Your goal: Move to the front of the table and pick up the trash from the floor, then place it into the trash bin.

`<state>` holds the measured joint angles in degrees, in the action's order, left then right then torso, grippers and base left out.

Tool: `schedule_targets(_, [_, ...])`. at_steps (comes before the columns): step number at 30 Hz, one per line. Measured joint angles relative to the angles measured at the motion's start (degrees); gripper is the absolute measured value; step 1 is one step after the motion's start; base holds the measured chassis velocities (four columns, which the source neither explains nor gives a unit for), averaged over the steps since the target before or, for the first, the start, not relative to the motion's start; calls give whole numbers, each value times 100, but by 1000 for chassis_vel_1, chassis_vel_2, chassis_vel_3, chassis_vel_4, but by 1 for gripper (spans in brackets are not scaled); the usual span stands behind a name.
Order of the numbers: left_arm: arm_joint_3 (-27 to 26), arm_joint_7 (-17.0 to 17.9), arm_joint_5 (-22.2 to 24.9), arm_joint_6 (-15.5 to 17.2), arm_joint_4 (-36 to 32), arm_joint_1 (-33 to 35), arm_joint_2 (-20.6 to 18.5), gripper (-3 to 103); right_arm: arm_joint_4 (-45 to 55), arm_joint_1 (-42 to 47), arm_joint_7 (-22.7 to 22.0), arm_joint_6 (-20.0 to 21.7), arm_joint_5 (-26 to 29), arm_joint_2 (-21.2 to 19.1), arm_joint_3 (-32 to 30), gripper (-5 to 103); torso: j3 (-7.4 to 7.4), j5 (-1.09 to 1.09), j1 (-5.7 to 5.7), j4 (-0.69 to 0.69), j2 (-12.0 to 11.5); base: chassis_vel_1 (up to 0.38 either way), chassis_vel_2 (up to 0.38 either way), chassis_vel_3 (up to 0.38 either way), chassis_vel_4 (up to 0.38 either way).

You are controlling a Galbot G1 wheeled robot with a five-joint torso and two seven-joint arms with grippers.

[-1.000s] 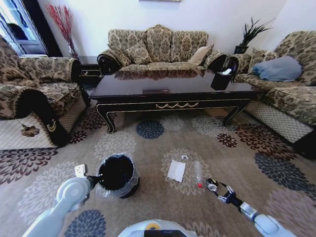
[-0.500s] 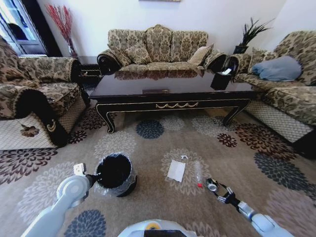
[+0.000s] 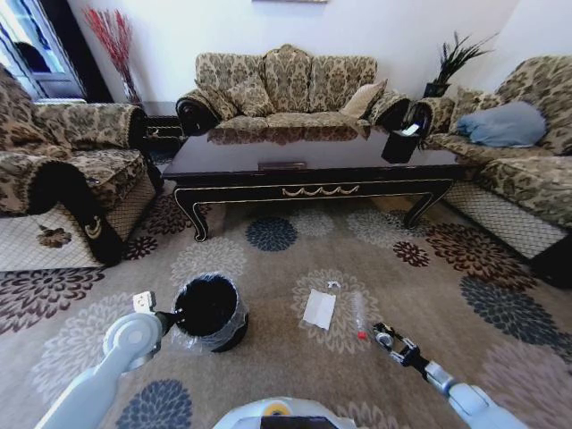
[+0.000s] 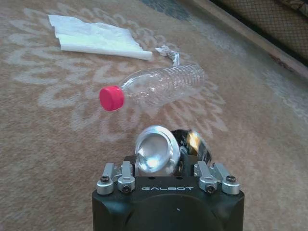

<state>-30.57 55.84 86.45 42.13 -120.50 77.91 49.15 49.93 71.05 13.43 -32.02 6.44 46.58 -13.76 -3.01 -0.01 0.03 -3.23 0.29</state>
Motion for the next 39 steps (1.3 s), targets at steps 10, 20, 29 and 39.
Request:
schedule_targets(10, [-125, 0, 101, 1, -6, 4, -96, 0, 52, -33, -33, 16, -46, 44, 49, 52, 0, 1, 0, 1, 1, 0, 0, 0, 0])
schedule_targets(20, [-129, 2, 108, 1, -15, 15, -72, 0, 177, 34, -104, 14, -143, 7, -8, 25, 0, 0, 0, 1, 1, 0, 0, 0, 0])
schedule_targets(29, [-149, 2, 145, 1, -33, -9, -81, 0, 272, 169, -114, 3, -168, -12, -134, 8, 0, 1, 0, 1, 1, 0, 0, 0, 0])
schedule_targets(39, [79, 3, 134, 1, -147, -191, -224, 0, 1055, 683, -188, 90, 18, -186, -552, 8, 0, 1, 0, -1, 1, 0, 0, 0, 0])
